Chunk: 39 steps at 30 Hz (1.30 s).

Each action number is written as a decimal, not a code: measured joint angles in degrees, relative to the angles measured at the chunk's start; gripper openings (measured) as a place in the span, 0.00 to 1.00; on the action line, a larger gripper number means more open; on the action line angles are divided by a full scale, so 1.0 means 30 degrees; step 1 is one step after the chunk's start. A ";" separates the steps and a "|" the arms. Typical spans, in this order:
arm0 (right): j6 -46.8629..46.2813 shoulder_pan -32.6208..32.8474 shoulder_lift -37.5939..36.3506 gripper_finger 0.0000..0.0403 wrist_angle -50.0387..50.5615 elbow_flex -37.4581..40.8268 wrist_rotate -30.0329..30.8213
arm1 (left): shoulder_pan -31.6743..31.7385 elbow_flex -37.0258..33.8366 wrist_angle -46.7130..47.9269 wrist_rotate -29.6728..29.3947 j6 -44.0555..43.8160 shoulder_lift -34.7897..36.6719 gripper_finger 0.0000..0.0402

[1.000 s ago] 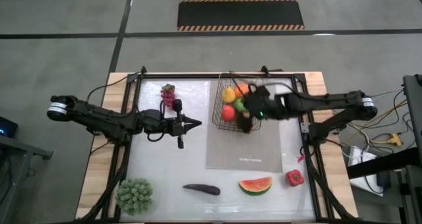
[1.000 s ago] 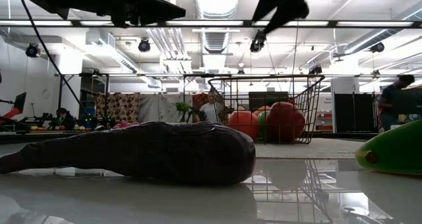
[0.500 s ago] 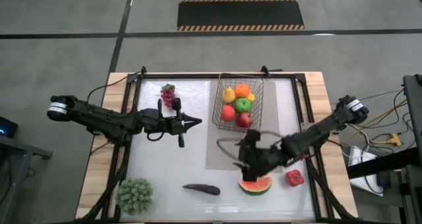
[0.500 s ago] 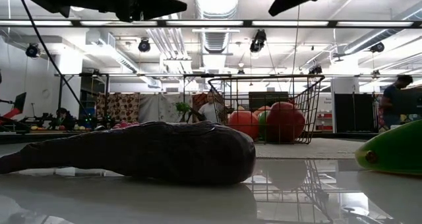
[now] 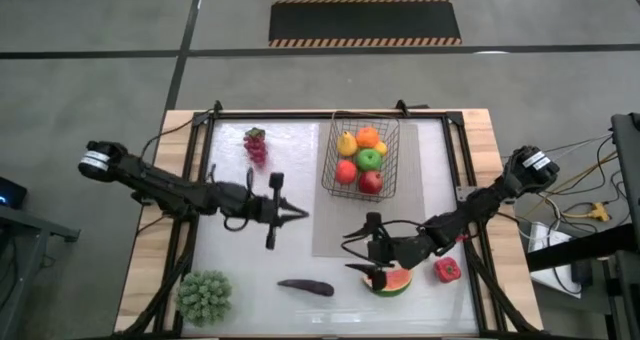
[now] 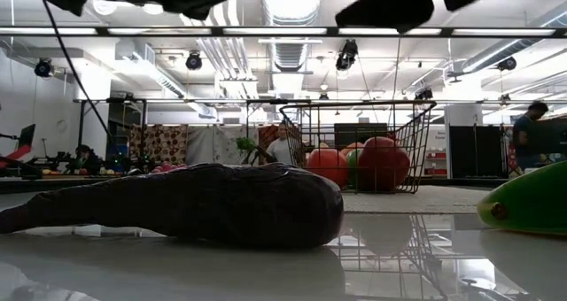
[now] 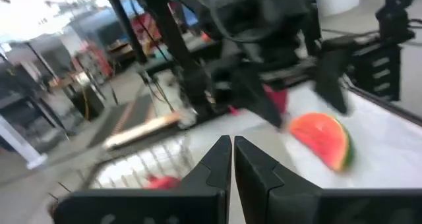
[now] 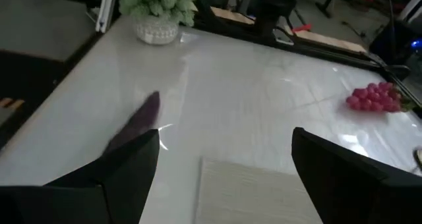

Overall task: Build produce basket
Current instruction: Put the eggplant into the wire basket

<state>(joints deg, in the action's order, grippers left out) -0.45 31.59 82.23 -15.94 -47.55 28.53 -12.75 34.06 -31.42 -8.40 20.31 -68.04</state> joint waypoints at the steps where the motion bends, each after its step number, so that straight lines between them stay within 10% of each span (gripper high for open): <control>1: 0.0051 0.0007 -0.0031 0.81 -0.0458 0.0380 0.0012 | -0.0509 0.0000 0.0029 -0.0526 -0.0307 -0.0309 0.00; 9: -0.0454 0.0164 -0.0420 0.81 -0.1244 0.1912 -0.0027 | -0.4008 0.1276 0.1087 -0.2805 -0.5499 -0.3559 0.00; 24: -0.0156 0.0306 -0.0716 0.81 -0.1379 0.2178 -0.0165 | -0.6691 0.9233 1.4923 -0.2003 -1.3828 -0.9449 0.02; 39: -0.1109 0.0386 -0.0577 0.81 -0.1368 0.2255 -0.0661 | -0.6732 0.9668 1.4982 -0.0196 -1.5144 -1.2127 0.52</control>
<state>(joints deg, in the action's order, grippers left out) -3.78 32.75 80.50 -20.04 -40.79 26.55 -32.95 63.07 13.53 -8.99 -25.12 -104.42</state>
